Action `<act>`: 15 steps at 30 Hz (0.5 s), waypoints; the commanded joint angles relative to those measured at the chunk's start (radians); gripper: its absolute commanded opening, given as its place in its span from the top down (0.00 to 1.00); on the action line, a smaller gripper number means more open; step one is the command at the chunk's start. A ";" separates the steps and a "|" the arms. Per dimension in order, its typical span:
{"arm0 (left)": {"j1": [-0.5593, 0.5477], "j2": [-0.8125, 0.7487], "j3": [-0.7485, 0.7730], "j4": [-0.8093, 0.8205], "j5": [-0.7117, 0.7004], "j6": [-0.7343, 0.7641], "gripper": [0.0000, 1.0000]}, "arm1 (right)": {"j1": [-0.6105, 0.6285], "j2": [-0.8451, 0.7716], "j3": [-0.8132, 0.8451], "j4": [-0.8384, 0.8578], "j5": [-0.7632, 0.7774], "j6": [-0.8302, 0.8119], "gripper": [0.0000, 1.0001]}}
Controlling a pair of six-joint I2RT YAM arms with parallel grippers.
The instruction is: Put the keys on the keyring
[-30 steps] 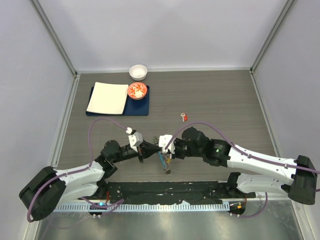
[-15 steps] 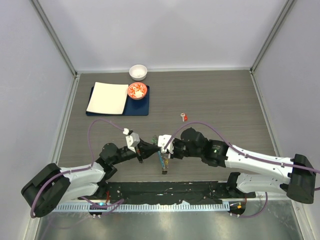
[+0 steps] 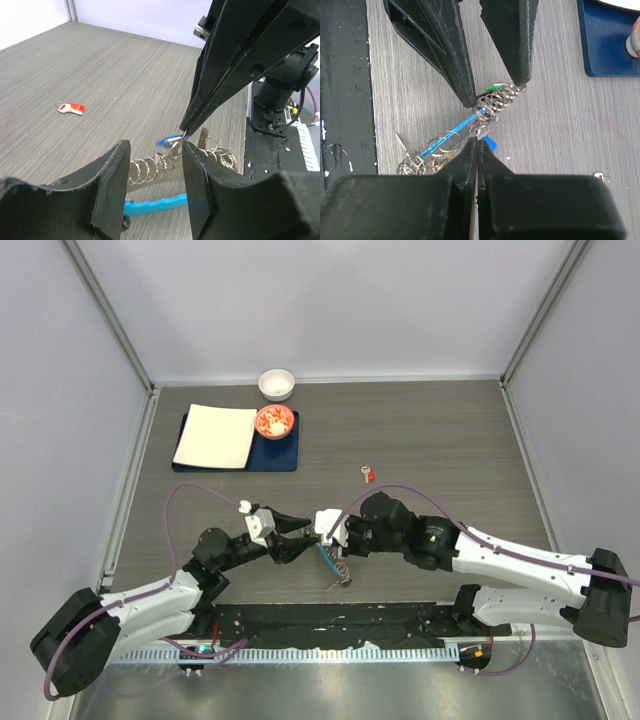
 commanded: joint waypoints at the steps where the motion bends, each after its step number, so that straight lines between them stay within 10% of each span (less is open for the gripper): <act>1: 0.002 -0.048 0.056 -0.150 0.014 0.105 0.50 | 0.004 -0.001 0.076 -0.017 0.013 -0.034 0.99; 15: 0.003 0.082 0.206 -0.293 0.236 0.291 0.61 | 0.004 0.020 0.121 -0.069 -0.001 -0.062 0.99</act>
